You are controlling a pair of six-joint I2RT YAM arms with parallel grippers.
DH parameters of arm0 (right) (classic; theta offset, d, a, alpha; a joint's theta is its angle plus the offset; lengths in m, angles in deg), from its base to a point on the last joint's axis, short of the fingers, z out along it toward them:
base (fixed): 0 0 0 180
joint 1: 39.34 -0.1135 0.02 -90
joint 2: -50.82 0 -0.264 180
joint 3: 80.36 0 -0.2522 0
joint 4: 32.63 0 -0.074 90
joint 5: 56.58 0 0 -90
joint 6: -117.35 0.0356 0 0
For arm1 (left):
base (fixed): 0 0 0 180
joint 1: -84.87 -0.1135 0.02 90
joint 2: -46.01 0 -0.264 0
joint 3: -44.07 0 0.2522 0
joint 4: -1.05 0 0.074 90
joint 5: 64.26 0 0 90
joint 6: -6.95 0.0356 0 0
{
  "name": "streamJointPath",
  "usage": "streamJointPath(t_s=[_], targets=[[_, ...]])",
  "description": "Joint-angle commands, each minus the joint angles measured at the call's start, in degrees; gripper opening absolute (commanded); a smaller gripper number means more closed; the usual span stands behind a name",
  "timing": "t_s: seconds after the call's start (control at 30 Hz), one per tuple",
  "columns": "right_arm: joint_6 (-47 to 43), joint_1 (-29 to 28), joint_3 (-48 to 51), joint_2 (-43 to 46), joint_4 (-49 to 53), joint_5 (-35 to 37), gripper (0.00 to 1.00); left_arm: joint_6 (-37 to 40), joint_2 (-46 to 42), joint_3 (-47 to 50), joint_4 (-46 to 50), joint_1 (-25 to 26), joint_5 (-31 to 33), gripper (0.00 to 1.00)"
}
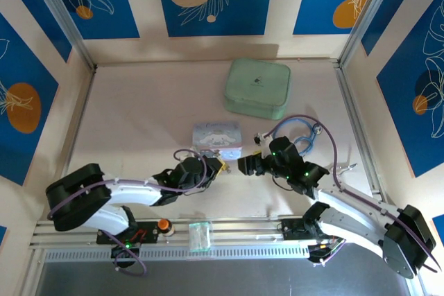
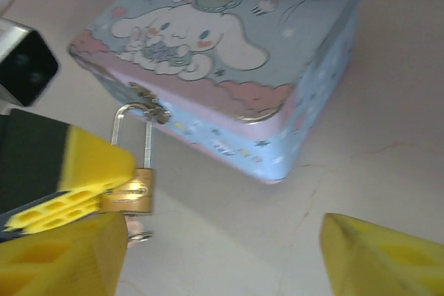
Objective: Unlock the padlock with the key
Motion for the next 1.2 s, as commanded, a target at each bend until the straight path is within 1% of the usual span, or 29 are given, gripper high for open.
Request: streamJointPath(t_s=[0.0,0.03,0.13,0.23,0.5,0.6,0.73,0.93,0.97,1.03,1.07,1.17], targets=[[-8.36,-1.91,0.32,-0.79,0.04,3.18,0.67,3.43,-4.04,-1.86,5.58,-0.06,1.06,0.0],[-9.65,-3.35,0.33,-1.27,-0.9,3.28,0.61,3.96,-4.83,-2.06,6.47,-0.14,1.01,0.0],[-13.98,-9.45,-0.07,-3.44,-2.98,6.27,0.55,4.27,-5.99,-2.26,7.86,-0.25,0.8,0.0],[-17.11,-13.88,-1.27,-6.15,-4.08,8.07,0.5,4.25,-6.06,-2.28,7.77,-0.26,0.53,0.0],[-19.96,-18.69,-4.56,-14.69,-6.13,10.05,0.39,3.92,-6.12,-2.48,6.98,-0.26,-0.3,0.0],[-20.73,-20.53,-5.89,-17.35,-7.23,11.94,0.38,3.79,-5.62,-2.53,6.34,-0.24,-0.54,0.0],[-21.22,-21.59,-6.96,-20.13,-8.5,12.84,0.36,3.49,-5.48,-2.53,5.92,-0.24,-0.79,0.0],[-21.1,-21.75,-8.04,-21.57,-8.35,14.35,0.26,2.8,-5.57,-2.07,5.39,-0.24,-0.96,0.0],[-21.08,-21.62,-7.96,-21.51,-8.49,14.02,0.24,2.85,-5.59,-2.09,5.31,-0.24,-1.1,0.0],[-20.7,-21.3,-7.6,-21.44,-9.04,12.9,0.09,2.66,-5.29,-2.08,4.92,-0.24,-1.44,0.0],[-20.2,-20.84,-7.53,-21.41,-9.22,11.48,0.04,2.53,-5.25,-1.96,4.48,-0.29,-1.63,0.0],[-17.19,-18.57,-7.01,-20.77,-9.84,5.32,0.02,2.57,-5.12,-1.82,4.15,-0.25,-2.02,0.0]])
